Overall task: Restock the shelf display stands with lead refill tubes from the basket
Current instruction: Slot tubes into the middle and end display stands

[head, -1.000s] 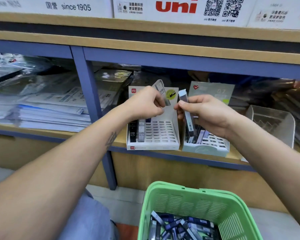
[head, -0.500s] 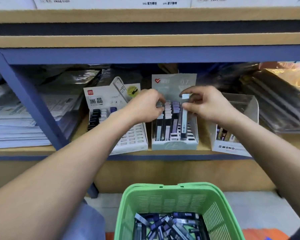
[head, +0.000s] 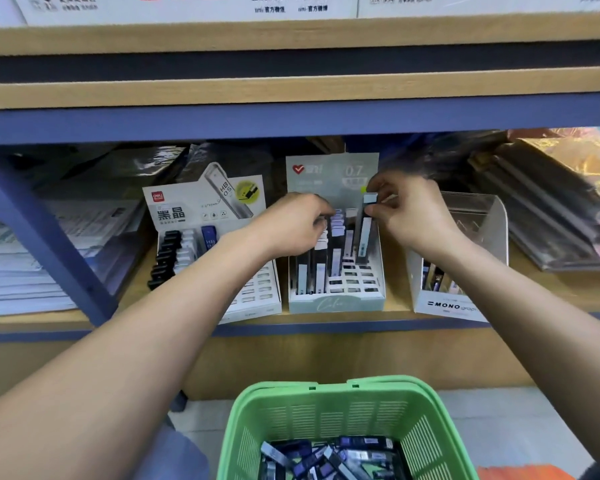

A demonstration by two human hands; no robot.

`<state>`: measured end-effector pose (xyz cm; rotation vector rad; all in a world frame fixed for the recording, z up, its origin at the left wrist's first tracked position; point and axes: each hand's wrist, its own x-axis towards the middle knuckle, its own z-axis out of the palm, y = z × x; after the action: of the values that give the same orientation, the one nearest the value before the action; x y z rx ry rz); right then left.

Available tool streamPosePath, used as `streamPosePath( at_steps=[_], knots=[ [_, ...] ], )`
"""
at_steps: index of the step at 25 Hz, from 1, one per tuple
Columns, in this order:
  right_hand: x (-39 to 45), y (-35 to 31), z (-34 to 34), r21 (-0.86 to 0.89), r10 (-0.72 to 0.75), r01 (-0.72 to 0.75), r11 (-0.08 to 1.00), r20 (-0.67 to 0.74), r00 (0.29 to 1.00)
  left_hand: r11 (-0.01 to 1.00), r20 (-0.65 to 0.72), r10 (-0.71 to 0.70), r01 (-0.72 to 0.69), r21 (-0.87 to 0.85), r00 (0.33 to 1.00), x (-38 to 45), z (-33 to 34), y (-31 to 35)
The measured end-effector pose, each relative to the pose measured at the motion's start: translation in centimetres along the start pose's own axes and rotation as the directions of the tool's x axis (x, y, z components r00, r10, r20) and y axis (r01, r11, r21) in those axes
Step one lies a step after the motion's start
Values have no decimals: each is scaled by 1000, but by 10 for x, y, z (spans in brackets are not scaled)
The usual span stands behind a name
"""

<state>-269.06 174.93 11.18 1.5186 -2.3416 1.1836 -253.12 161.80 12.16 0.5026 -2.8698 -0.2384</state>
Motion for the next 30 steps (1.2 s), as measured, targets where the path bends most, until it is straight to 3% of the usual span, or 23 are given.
streamPosePath(
  at_steps=[3, 12, 16, 22, 26, 30],
  knots=[
    [6, 6, 3, -10, -20, 19, 1000, -35, 999, 1000, 13, 2, -2, 17, 1000, 4, 1, -3],
    [9, 10, 6, -36, -60, 62, 997, 65, 996, 1000, 25, -24, 24, -6, 999, 5, 0, -5],
    [10, 17, 10, -35, -53, 53, 998, 12, 999, 1000, 20, -23, 24, -1, 1000, 5, 0, -4],
    [9, 23, 20, -222, -38, 42, 974, 21, 999, 1000, 22, -26, 26, 3, 999, 6, 1, -5],
    [4, 19, 20, -244, -33, 43, 969, 45, 998, 999, 29, -31, 32, -15, 999, 4, -1, -3],
    [-13, 9, 15, -247, -55, 44, 968, -40, 998, 994, -161, -100, 90, -66, 982, 0, -12, 5]
  ],
)
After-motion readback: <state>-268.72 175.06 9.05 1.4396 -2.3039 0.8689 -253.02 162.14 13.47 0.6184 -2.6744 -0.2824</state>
